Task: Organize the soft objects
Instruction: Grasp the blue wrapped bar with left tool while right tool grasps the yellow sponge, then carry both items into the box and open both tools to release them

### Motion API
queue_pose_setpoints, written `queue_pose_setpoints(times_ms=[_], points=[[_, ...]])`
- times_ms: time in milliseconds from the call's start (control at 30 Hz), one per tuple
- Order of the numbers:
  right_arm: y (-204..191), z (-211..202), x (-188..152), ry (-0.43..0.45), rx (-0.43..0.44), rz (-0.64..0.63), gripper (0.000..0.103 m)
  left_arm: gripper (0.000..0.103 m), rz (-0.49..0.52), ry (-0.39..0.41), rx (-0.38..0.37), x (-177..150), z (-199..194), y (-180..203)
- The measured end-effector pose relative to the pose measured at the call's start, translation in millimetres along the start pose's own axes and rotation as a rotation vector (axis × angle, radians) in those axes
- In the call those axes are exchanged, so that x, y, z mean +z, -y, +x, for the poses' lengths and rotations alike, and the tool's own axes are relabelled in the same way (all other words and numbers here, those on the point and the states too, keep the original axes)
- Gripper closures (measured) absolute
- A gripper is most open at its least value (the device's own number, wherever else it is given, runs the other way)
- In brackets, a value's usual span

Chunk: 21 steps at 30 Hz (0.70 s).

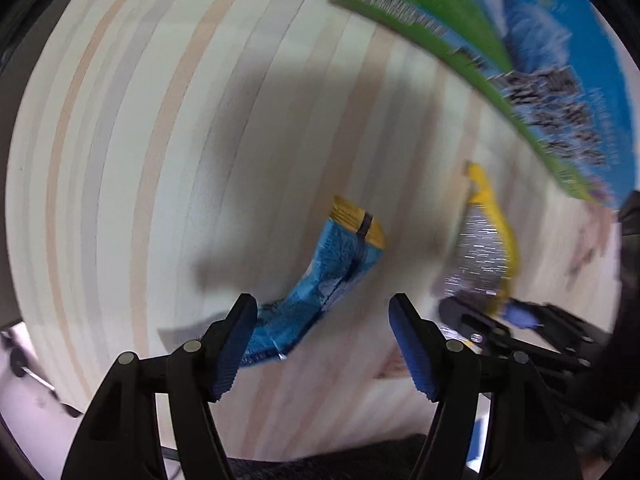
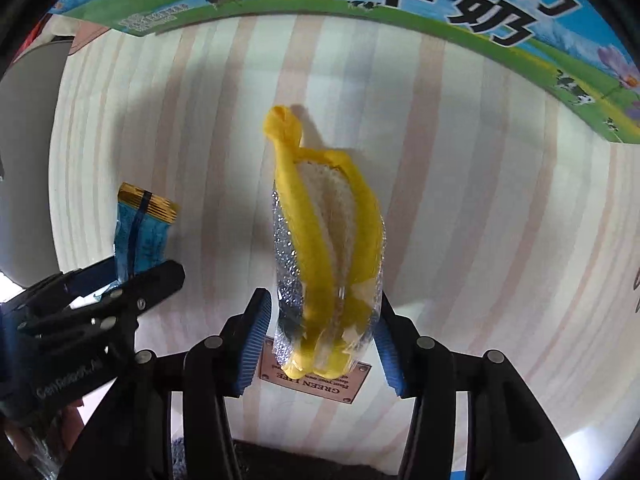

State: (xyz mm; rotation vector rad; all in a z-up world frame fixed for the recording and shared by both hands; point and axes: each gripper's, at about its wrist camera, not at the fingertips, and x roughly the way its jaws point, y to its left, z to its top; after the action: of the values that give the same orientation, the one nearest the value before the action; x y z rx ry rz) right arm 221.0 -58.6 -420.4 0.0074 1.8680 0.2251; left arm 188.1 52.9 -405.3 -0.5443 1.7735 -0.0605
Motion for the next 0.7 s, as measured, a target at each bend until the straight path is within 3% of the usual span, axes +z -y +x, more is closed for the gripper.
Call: queue_pose_setpoints(times_ms=[67,133,233,367,433,500,567,633,700], points=[[3.5,-2.4,-3.1,-0.002,0.032,0.004,0.050,0.036,0.014,0.028,-0.046,-1.7,-14.6,0.6],[4.8,-7.5,0.7,-0.002,0.058,-0.015,0.047,0.036,0.067,0.046,-0.041,-2.6,-28.0,5.5],[4.2,-19.6,-0.1,0.010,0.064,-0.046,0.039,0.035,0.195,0.045,0.070,-11.4,-29.2,11.2],[-4.4,-20.8,-2.4,0.007,0.029,-0.087,0.039,0.034,0.372,-0.059,0.282,-21.3,12.1,27.0],[-8.8,-16.9,-6.0,0.001,0.012,-0.088,0.039,0.034,0.406,-0.111,0.344,-27.5,39.5,30.6],[-11.8,-11.3,-8.1,-0.001,0.011,-0.078,0.039,0.036,0.420,-0.113,0.383,-32.4,61.2,45.6],[-12.2,-9.0,-7.8,0.001,0.007,-0.069,0.039,0.045,0.417,-0.077,0.397,-34.4,64.1,49.2],[-13.3,-4.8,-7.6,0.006,-0.001,-0.053,0.039,0.075,0.411,-0.055,0.391,-36.8,63.4,54.8],[-16.2,2.0,-7.3,0.009,0.005,-0.031,0.039,0.078,0.368,-0.042,0.373,-36.4,60.9,57.6]])
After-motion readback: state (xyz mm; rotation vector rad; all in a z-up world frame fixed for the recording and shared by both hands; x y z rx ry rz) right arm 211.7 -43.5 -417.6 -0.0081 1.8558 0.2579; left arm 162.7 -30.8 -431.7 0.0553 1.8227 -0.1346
